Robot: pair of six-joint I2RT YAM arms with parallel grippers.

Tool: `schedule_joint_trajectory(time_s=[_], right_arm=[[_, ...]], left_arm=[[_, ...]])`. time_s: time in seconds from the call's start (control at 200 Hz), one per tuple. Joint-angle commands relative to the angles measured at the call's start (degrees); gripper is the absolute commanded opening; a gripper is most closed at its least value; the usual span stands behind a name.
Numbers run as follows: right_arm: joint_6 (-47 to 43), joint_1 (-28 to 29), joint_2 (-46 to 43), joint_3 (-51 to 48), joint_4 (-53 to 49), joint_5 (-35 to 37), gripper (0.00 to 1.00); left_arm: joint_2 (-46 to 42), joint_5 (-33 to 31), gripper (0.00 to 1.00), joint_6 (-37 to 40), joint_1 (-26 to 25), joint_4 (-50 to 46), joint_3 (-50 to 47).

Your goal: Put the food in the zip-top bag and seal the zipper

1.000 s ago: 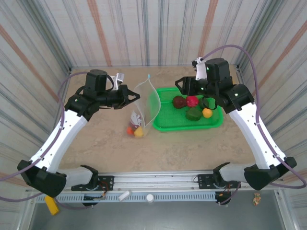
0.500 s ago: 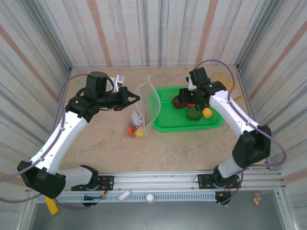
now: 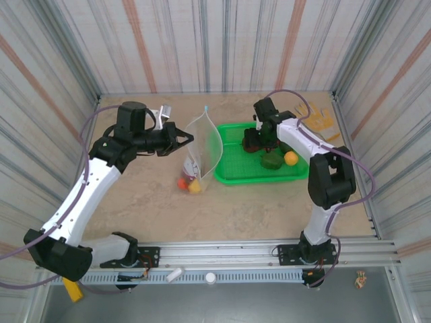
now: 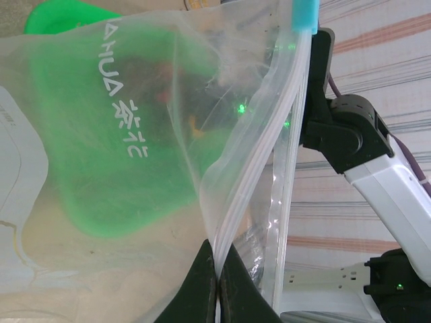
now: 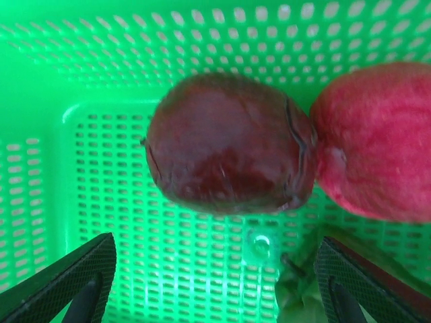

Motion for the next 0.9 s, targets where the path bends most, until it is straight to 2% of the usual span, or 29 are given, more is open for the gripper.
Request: schedule_joint_trajectory(time_s=[0.0, 0.621, 0.892], right_arm=[[-0.8, -0.3, 2.2, 2.2, 0.4, 1.1, 0.8], [-0.9, -0.5, 10.6, 6.3, 2.3, 3.0, 0.81], [-0.5, 0.1, 9.1, 6.1, 3.1, 1.7, 0.67]], left_arm=[[-1.1, 1.7, 0.0, 1.5, 0.5, 1.5, -0.8], [-0.7, 1.6, 0.0, 2.0, 0.6, 1.4, -1.9], [-0.7, 1.3, 0.0, 2.2, 0.6, 1.2, -1.9]])
